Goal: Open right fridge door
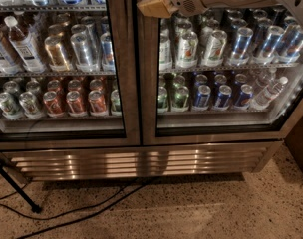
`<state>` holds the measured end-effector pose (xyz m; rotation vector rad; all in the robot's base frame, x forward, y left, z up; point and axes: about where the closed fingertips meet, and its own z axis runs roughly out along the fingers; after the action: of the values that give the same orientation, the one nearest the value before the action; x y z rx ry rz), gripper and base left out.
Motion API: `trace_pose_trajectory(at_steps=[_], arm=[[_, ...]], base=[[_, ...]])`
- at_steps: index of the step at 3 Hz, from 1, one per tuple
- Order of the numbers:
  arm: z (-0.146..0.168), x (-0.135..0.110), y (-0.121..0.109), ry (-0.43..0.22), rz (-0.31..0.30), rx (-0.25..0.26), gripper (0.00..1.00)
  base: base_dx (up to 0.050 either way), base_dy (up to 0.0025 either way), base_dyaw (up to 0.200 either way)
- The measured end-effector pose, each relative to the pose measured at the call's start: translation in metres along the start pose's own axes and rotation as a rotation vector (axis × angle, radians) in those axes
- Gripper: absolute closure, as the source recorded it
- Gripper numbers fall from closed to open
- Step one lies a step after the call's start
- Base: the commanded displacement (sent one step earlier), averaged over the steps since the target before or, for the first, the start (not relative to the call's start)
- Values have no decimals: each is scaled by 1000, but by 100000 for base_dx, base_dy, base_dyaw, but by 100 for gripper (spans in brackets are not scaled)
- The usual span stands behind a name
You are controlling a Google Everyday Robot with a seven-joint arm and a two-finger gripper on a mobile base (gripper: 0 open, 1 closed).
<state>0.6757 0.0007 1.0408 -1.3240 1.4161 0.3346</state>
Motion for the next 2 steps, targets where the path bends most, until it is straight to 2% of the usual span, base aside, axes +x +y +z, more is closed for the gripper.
trace_pose_trajectory(at_steps=[2], arm=[[-4,-1,0,-4,15,-14,100]], base=[[0,0,0]])
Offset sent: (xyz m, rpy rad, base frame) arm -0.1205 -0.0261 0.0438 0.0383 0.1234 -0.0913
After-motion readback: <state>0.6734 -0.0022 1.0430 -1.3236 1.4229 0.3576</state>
